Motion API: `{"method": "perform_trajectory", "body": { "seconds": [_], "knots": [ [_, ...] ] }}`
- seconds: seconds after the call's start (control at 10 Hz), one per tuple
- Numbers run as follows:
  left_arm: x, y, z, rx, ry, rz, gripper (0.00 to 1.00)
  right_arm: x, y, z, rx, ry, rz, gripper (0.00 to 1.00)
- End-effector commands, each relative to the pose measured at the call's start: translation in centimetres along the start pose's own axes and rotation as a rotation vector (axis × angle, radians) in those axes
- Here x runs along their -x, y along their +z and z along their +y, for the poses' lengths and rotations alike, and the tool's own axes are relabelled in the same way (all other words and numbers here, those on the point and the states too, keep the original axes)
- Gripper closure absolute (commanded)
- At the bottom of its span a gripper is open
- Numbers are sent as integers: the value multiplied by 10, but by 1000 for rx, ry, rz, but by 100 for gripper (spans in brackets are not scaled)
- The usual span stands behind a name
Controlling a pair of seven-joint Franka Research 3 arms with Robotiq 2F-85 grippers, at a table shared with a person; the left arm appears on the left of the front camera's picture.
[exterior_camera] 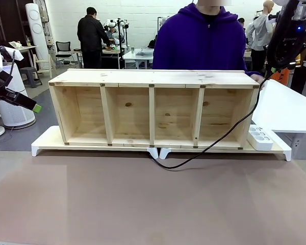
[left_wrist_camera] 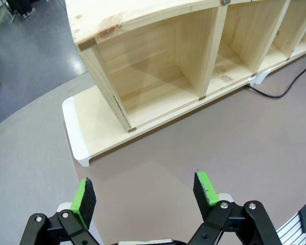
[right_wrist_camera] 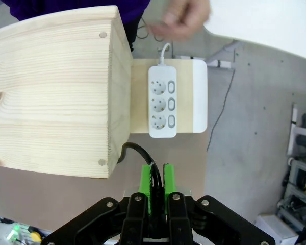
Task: Perform cable management.
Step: Release the Power Cable when the human grasps it.
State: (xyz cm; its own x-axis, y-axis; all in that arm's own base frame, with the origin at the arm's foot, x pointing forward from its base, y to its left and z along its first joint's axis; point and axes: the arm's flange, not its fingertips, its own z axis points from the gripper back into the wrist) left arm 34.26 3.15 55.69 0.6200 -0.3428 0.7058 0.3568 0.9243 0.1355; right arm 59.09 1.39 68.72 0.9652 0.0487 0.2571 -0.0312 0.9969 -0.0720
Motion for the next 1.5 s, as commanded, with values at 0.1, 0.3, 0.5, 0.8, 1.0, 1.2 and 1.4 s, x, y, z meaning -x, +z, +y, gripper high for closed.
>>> {"method": "perform_trajectory", "body": {
  "seconds": [0.1,0.3,0.5,0.8,1.0,1.2,1.4],
  "knots": [
    [1,-1,0,2,8,-7,0,1,1,0,-2,0,6,87],
    [1,-1,0,2,8,-7,0,1,1,0,-2,0,6,87],
    [1,-1,0,2,8,-7,0,1,1,0,-2,0,6,87],
    [1,-1,0,2,8,-7,0,1,1,0,-2,0,6,87],
    [1,-1,0,2,8,-7,0,0,0,0,2,-5,14,67],
    [1,-1,0,2,8,-7,0,0,1,-1,6,-11,33,47],
    [1,-1,0,2,8,-7,0,-1,1,0,6,-10,38,27]
  ]
}}
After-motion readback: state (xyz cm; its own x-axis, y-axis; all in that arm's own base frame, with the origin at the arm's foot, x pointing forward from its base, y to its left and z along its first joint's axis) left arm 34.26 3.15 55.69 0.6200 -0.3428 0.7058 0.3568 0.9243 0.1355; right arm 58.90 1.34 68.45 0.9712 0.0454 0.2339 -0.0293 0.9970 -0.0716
